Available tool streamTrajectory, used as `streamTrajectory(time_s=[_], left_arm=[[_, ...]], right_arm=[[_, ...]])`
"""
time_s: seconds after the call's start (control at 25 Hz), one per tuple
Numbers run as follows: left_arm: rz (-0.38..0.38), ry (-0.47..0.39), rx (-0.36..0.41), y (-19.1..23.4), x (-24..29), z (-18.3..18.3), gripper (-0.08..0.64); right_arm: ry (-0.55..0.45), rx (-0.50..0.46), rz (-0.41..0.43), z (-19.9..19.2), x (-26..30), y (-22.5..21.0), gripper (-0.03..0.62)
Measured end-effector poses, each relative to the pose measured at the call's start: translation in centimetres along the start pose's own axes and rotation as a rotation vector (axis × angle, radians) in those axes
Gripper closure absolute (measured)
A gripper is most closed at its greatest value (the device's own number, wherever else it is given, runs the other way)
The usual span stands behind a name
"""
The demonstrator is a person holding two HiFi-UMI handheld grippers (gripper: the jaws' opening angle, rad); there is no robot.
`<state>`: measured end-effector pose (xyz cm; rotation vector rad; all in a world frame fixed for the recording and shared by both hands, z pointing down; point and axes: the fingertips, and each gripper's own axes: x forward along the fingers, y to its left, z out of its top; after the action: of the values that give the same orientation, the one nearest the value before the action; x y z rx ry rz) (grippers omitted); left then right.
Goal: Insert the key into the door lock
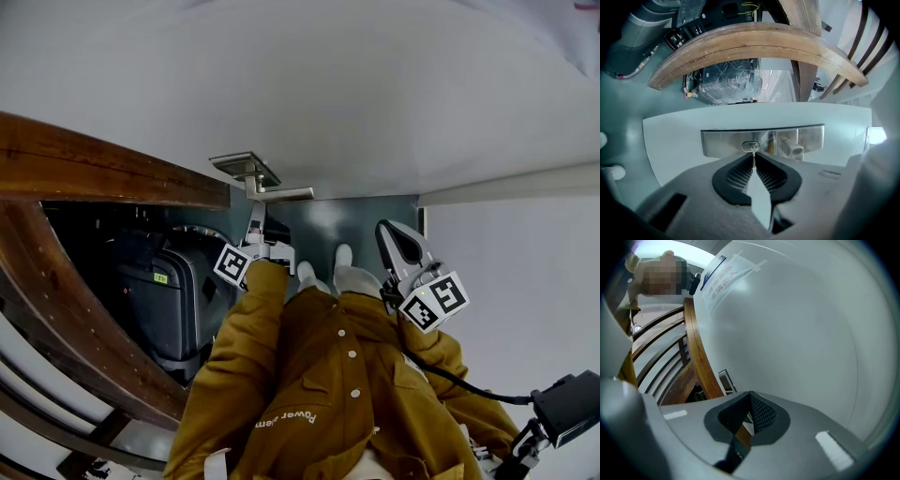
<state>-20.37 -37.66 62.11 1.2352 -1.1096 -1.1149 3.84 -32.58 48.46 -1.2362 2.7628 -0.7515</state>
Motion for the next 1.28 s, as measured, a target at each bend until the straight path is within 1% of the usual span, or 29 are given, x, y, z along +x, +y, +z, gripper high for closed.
streamTrajectory(time_s=[0.16, 0.32, 0.44, 0.48, 0.52, 0.56, 0.6, 0.64, 0.68, 0.76, 0.8, 0.96, 1.04, 1.16, 1.28], left_arm=[[-0.016, 0.027, 0.025, -0.2, 0.2, 0.0, 0.534], [-0.021, 0.066, 0.079, -0.7, 0.0, -0.5, 0.455], [-0.014, 0.078, 0.079, -1.1, -0.9, -1.1, 0.445], [-0.001, 0.077, 0.106, -1.4, -1.4, -1.1, 0.448], [0.028, 0.079, 0.177, -1.7, -2.1, -0.8, 0.453], [0.072, 0.087, 0.295, -1.9, -3.0, -0.2, 0.461], [0.117, 0.099, 0.43, -2.2, -4.1, 0.4, 0.468], [0.138, 0.111, 0.539, -2.7, -5.0, 0.7, 0.473], [0.122, 0.121, 0.599, -3.6, -5.7, 0.3, 0.48], [0.043, 0.143, 0.656, -6.2, -6.4, -1.2, 0.489], [0.016, 0.158, 0.706, -7.6, -6.6, -1.8, 0.494], [-0.052, 0.205, 1.002, -13.0, -7.1, -4.2, 0.511], [-0.092, 0.229, 1.118, -15.1, -7.2, -6.1, 0.524], [-0.14, 0.254, 1.256, -17.6, -7.8, -8.6, 0.547], [-0.173, 0.273, 1.358, -19.3, -8.7, -10.6, 0.558]], right_arm=[[-0.003, -0.006, 0.002, -0.1, -0.1, 0.5, 0.588], [-0.008, -0.008, 0.002, -0.1, -0.7, 0.8, 0.588], [-0.012, -0.013, 0.006, 0.0, -0.9, 1.3, 0.588], [-0.013, -0.016, 0.01, 0.1, -0.9, 1.5, 0.588], [-0.014, -0.018, 0.014, 0.1, -0.8, 1.6, 0.588], [-0.014, -0.019, 0.02, 0.2, -0.6, 1.8, 0.588], [-0.012, -0.017, 0.025, 0.1, -0.5, 1.9, 0.588], [-0.01, -0.016, 0.031, 0.1, -0.4, 2.1, 0.588], [-0.008, -0.015, 0.037, 0.0, -0.3, 2.3, 0.588], [-0.006, -0.018, 0.052, 0.0, -0.3, 2.8, 0.588], [-0.007, -0.02, 0.061, 0.1, -0.2, 3.1, 0.588], [-0.012, -0.038, 0.108, 0.6, 1.1, 4.0, 0.588], [-0.014, -0.043, 0.124, 0.9, 1.6, 4.2, 0.588], [-0.015, -0.05, 0.138, 1.2, 2.1, 4.8, 0.588], [-0.018, -0.056, 0.158, 1.5, 2.6, 5.5, 0.588]])
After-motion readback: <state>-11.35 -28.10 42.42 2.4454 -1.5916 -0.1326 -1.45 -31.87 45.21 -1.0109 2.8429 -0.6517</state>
